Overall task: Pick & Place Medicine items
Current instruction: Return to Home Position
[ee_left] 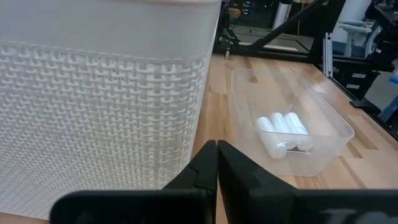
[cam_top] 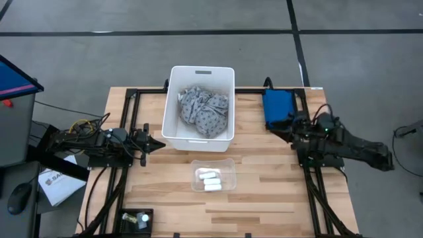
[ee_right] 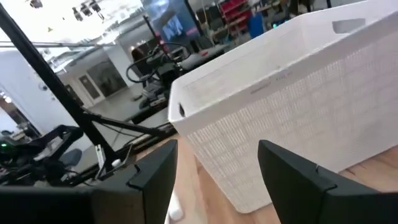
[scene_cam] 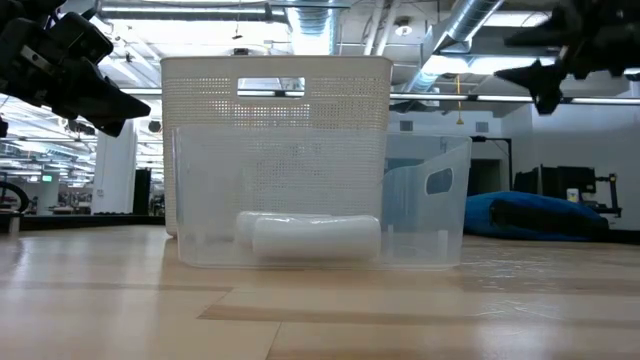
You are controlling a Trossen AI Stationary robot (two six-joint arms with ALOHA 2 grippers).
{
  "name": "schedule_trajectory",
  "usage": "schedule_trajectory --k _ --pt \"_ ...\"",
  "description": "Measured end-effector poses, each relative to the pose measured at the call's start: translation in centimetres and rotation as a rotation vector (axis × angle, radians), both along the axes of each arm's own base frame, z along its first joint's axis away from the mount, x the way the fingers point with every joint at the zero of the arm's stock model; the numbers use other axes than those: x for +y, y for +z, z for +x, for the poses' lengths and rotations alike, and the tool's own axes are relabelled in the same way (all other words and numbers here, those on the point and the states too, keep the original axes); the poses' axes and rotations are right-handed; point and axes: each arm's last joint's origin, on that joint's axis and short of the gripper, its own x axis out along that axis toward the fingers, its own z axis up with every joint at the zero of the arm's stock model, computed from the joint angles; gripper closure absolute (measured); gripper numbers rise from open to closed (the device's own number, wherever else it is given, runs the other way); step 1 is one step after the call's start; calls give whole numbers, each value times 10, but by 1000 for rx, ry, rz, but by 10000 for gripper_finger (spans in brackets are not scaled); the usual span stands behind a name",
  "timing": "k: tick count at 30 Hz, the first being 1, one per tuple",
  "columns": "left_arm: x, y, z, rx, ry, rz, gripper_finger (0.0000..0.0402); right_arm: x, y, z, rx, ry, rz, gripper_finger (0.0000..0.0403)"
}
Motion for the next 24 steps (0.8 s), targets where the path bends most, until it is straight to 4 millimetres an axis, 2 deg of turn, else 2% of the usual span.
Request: schedule_trajectory --k 4,8,16,24 --pt "0 0 0 0 0 0 399 -1 -25 -1 -16 -20 -71 183" --pt "0 0 0 0 0 0 399 -2 -36 -2 -72 -41 -167 183" --pt "0 0 0 0 -1 0 399 -4 -62 5 -32 -45 -216 183" --pt "0 0 0 -1 -1 0 399 -4 -67 7 -13 -54 -280 183"
